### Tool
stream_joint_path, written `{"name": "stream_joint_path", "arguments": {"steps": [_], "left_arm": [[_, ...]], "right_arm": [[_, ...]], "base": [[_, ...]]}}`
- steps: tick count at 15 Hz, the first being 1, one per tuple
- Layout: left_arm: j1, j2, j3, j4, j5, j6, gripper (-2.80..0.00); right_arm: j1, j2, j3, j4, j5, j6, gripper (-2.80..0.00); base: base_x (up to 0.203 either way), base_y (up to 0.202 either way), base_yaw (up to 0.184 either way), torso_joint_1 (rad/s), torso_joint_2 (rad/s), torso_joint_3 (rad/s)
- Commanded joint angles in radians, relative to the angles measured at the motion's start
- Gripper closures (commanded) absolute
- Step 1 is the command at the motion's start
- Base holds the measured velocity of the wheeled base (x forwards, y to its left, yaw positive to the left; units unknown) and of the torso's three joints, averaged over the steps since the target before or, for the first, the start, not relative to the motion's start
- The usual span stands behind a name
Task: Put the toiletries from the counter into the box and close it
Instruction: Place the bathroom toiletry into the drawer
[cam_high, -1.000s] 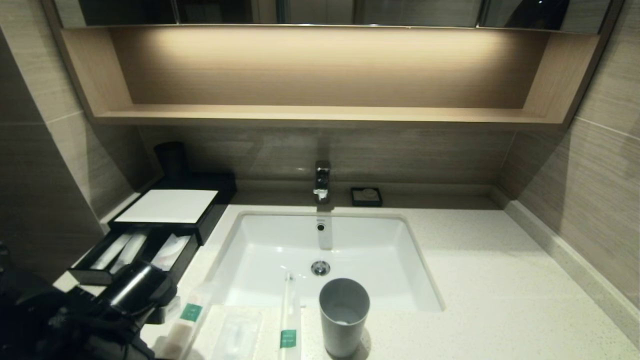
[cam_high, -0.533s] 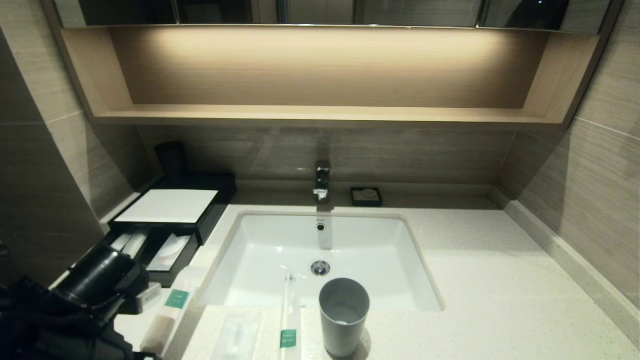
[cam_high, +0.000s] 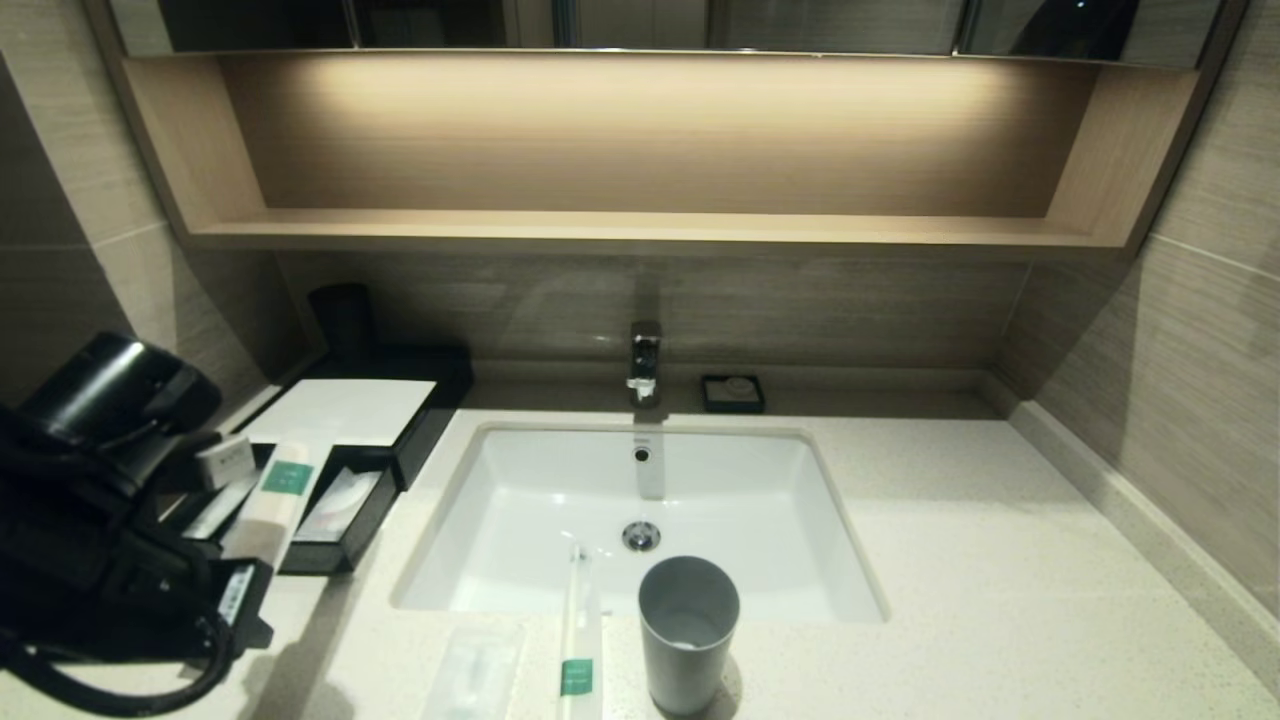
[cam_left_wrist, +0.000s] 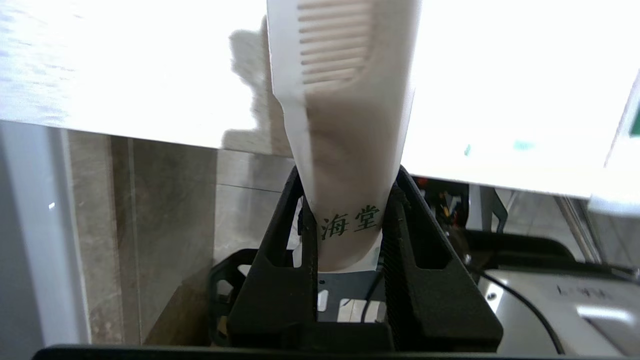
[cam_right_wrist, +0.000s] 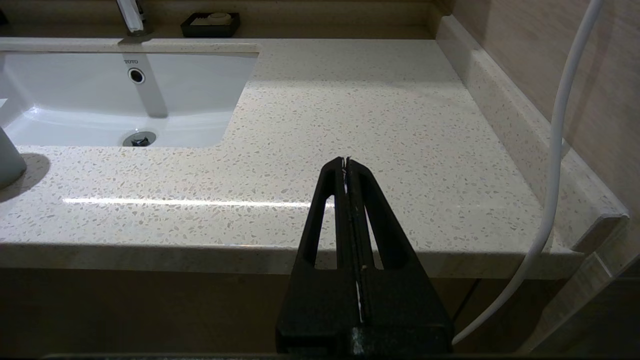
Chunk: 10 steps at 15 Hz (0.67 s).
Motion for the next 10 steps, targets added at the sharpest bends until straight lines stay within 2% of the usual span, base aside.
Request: {"name": "stream_joint_path", "arguments": {"steps": [1, 4, 10], "left_arm": [[0.065, 0.094, -0.124, 0.058, 0.036, 0.005, 0.00], [0.146, 0.185, -0.260, 0.135, 0.069, 0.025, 0.00], [0.276, 0.343, -0.416, 0.182, 0.075, 0.119, 0.00]], "right_arm": [[0.000, 0.000, 0.002, 0.000, 0.000, 0.000, 0.00], [0.000, 0.000, 0.002, 0.000, 0.000, 0.000, 0.00], [0.000, 0.000, 0.002, 0.000, 0.000, 0.000, 0.00]], "base": [[0.000, 0.000, 0.000, 0.000, 0.00, 0.000], [0.000, 0.000, 0.000, 0.000, 0.00, 0.000], [0.000, 0.000, 0.000, 0.000, 0.00, 0.000]]}}
